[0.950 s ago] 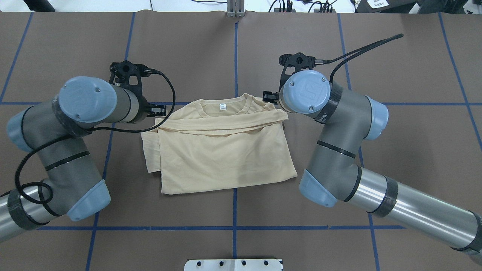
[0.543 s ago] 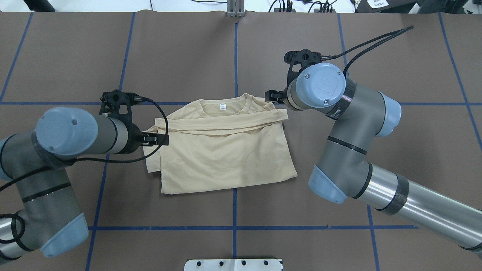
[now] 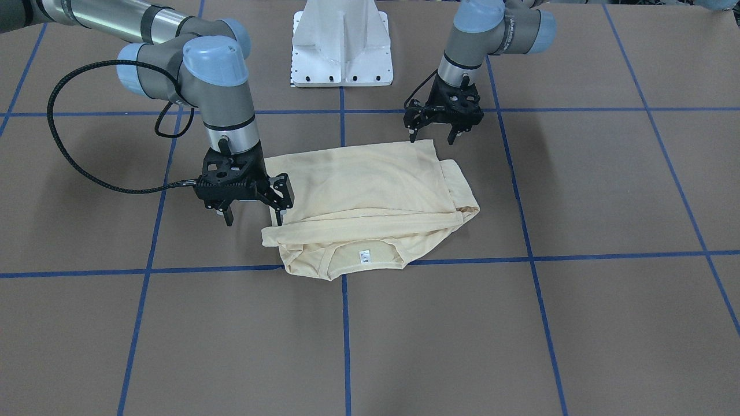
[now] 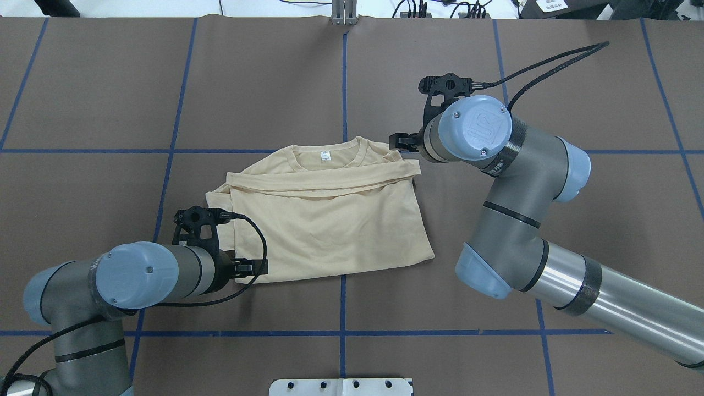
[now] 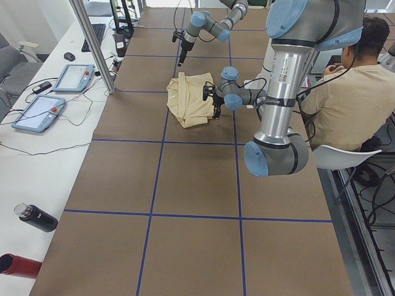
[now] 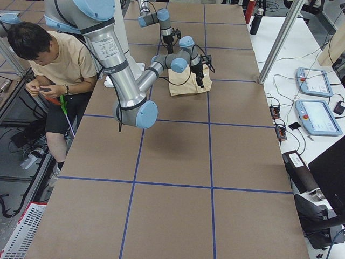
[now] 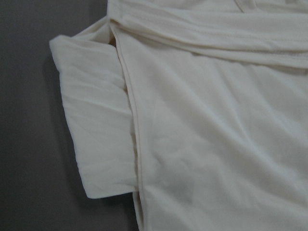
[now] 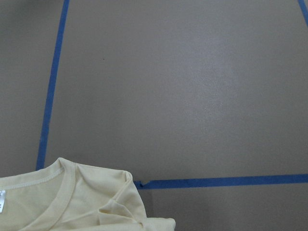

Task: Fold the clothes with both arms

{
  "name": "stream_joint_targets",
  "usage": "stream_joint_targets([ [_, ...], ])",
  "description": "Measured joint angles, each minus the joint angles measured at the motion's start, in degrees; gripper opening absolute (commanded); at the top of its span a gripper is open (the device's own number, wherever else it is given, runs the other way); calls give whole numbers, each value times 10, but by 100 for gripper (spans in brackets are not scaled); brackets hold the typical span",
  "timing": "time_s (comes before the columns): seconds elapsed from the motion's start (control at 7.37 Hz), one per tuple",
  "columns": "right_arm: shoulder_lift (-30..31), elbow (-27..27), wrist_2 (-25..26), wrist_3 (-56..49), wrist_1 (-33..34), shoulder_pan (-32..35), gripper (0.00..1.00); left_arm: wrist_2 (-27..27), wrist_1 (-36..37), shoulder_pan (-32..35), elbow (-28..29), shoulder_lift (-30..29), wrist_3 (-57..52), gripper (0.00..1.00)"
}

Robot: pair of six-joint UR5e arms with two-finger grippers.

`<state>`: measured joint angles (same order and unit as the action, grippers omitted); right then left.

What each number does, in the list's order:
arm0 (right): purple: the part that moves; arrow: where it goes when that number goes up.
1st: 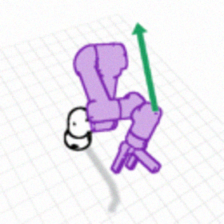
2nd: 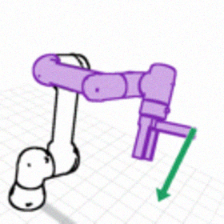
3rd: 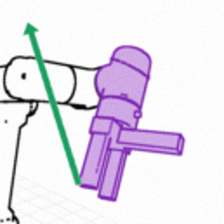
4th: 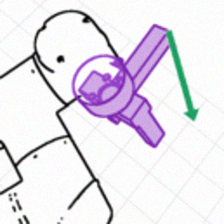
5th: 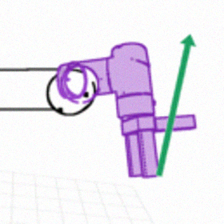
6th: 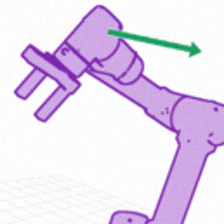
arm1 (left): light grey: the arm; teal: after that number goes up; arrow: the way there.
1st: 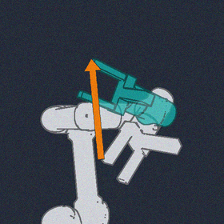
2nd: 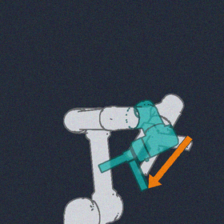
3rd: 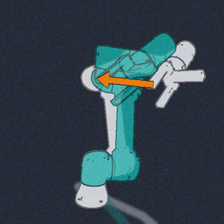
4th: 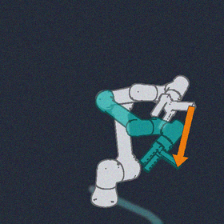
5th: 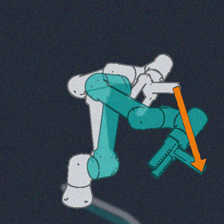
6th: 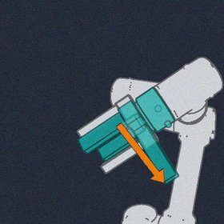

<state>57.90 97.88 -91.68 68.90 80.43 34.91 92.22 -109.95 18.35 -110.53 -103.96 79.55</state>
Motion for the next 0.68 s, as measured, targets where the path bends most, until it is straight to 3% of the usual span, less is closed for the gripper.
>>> stream_joint_targets([
  [0.41,1,1,1,2,-1,0,100,0,-1,-11,13,-4,2,54],
  [0.68,1,2,2,4,-1,0,100,0,-1,-12,13,-5,3,37],
])
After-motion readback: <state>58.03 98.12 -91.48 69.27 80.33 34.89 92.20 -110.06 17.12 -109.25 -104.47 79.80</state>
